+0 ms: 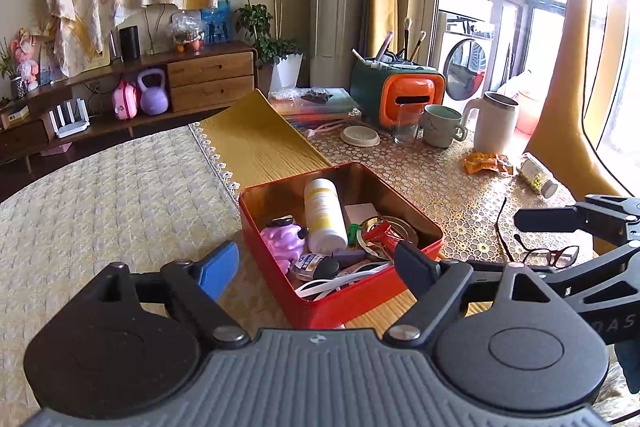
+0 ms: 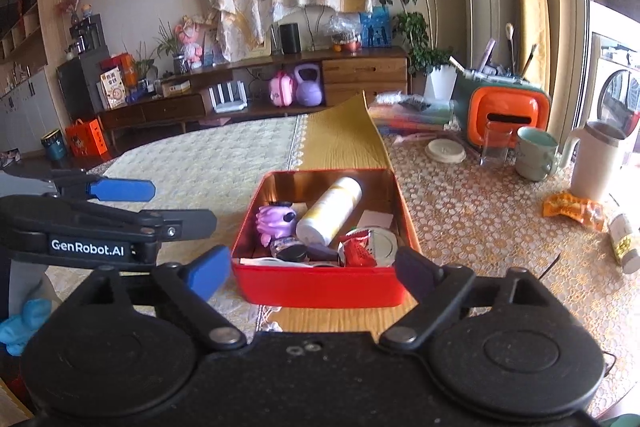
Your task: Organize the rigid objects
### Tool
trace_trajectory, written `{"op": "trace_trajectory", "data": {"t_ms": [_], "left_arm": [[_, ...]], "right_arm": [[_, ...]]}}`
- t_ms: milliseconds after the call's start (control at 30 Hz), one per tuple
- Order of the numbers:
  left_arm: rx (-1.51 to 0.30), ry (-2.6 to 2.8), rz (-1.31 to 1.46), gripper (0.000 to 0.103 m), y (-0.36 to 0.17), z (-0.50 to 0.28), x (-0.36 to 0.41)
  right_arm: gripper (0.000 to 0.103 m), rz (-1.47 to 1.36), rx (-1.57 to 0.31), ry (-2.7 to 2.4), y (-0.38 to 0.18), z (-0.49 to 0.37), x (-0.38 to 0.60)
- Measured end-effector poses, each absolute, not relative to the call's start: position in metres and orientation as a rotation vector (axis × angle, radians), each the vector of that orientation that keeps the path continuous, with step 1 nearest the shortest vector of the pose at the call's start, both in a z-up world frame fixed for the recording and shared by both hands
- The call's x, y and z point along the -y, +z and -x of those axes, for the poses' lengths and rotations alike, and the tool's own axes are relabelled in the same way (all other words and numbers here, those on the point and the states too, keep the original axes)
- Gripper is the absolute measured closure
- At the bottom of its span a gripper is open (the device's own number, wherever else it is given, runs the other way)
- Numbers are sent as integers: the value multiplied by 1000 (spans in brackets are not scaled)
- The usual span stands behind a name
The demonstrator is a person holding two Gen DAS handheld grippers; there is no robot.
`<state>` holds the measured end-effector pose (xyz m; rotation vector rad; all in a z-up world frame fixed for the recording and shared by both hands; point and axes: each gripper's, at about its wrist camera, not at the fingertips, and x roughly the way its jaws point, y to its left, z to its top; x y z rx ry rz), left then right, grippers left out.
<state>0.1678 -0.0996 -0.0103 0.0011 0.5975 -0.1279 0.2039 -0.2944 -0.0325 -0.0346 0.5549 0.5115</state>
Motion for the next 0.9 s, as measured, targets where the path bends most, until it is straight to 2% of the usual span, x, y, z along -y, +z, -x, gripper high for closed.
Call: {"op": "trace_trajectory", "data": {"t_ms": [133,233,533,900], "left_arm": [[-600,-122,20,16,-10,-162,98],[-599,-121,32,10,-9,-158,98],[-568,-90,8,1,-8,-146,105],[-584,-93,16,1,-12,-137,105]], "right_arm": [[4,25,-519,512,-28,-195,300],[1,10,-503,517,-27,-191,302],[0,-31,-482,537,-24,-180,307],[0,-115,-513,503,-33,-174,320]]}}
